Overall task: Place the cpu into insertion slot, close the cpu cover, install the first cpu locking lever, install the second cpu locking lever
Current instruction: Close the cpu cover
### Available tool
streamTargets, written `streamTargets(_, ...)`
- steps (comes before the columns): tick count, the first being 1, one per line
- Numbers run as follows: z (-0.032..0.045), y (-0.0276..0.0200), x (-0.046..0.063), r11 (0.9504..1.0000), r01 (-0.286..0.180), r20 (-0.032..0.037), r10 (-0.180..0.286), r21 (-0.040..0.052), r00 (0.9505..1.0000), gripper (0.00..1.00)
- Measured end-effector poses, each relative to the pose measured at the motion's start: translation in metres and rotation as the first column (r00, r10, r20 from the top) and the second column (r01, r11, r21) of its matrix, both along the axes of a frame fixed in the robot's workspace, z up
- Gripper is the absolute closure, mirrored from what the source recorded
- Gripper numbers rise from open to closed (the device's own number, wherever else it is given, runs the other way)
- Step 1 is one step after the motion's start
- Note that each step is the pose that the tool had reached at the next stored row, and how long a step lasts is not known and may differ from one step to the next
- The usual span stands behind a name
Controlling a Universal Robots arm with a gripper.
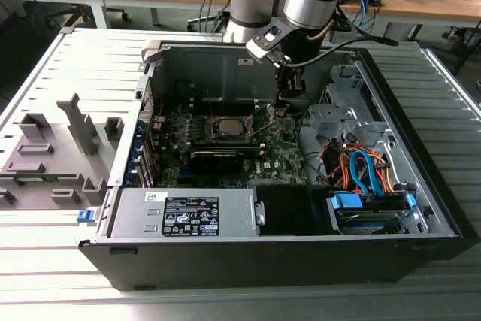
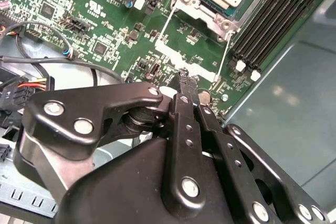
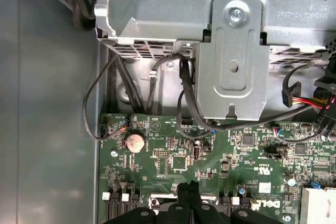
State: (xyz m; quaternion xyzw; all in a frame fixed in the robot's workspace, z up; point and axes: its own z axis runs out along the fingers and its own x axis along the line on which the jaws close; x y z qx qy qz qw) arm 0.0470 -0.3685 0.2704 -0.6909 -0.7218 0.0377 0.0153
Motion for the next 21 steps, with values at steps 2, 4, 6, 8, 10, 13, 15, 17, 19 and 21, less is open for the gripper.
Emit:
streamTargets(2,-0.0003,-0.001,0.003,1.0,0.0,-0.0035,0.0,0.0,1.0,0.89)
streamTargets(4,-0.0011,-0.0015,0.005,1.0,0.0,-0.0078,0.0,0.0001,1.0,0.89)
streamTargets(6,-0.0021,-0.0019,0.007,1.0,0.0,-0.0116,0.0,-0.0001,0.9999,0.89)
streamTargets(8,-0.0041,-0.0021,0.01,1.0,0.0,-0.0165,0.0,0.0001,0.9999,0.89)
streamTargets(10,-0.0074,-0.0022,0.013,1.0,0.0,-0.021,0.0,0.0,0.9998,0.89)
streamTargets(13,-0.0104,-0.0022,0.014,1.0,0.0,-0.023,0.0,0.0001,0.9997,0.89)
streamTargets(15,-0.0126,-0.0022,0.014,1.0,0.0,-0.0237,0.0,0.0,0.9997,0.89)
streamTargets(17,-0.0149,-0.0022,0.014,1.0,0.0,-0.0241,0.0,-0.0001,0.9997,0.89)
streamTargets(19,-0.0164,-0.0022,0.014,1.0,0.0,-0.0242,0.0,0.0,0.9997,0.89)
streamTargets(21,-0.0175,-0.0022,0.014,1.0,0.0,-0.0242,0.0,0.0,0.9997,0.89)
